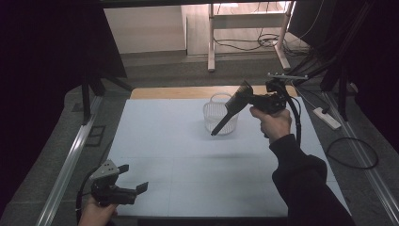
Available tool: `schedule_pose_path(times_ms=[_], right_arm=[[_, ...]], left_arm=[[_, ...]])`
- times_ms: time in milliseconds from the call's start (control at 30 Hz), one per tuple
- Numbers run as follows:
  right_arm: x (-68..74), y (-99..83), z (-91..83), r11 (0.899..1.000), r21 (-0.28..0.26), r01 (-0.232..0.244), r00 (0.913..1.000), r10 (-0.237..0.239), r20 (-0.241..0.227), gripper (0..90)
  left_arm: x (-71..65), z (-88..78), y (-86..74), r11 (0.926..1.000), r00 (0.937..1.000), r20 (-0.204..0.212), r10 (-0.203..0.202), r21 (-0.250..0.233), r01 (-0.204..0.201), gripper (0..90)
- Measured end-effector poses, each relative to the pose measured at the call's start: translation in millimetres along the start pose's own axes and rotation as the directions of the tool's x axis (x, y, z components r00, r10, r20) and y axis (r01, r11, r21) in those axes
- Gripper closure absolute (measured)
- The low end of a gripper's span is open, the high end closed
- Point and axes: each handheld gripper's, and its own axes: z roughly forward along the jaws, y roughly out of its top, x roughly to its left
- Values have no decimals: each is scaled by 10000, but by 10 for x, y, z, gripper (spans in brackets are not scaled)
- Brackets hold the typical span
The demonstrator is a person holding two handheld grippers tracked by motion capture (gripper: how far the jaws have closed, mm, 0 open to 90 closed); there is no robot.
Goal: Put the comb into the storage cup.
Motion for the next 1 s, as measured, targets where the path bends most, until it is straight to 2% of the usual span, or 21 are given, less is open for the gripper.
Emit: schedule_pose_path(times_ms=[167, 533, 1000], right_arm=[[-20, 61, 15, 9999, -98, -31, 9999, 32, 122, 846], [-83, 239, 55, 9994, -344, -22, 9985, 41, 554, 846], [-216, 395, 181, 9985, -549, 63, 9929, 3, 1192, 846]], left_arm=[[-19, -31, -30, 9999, 9998, -147, 109, 131, -107, 0], [-22, -91, -52, 9999, 9997, -244, -101, 135, 105, 0], [-20, -88, -54, 9994, 9997, -180, -135, 330, 141, 5]])
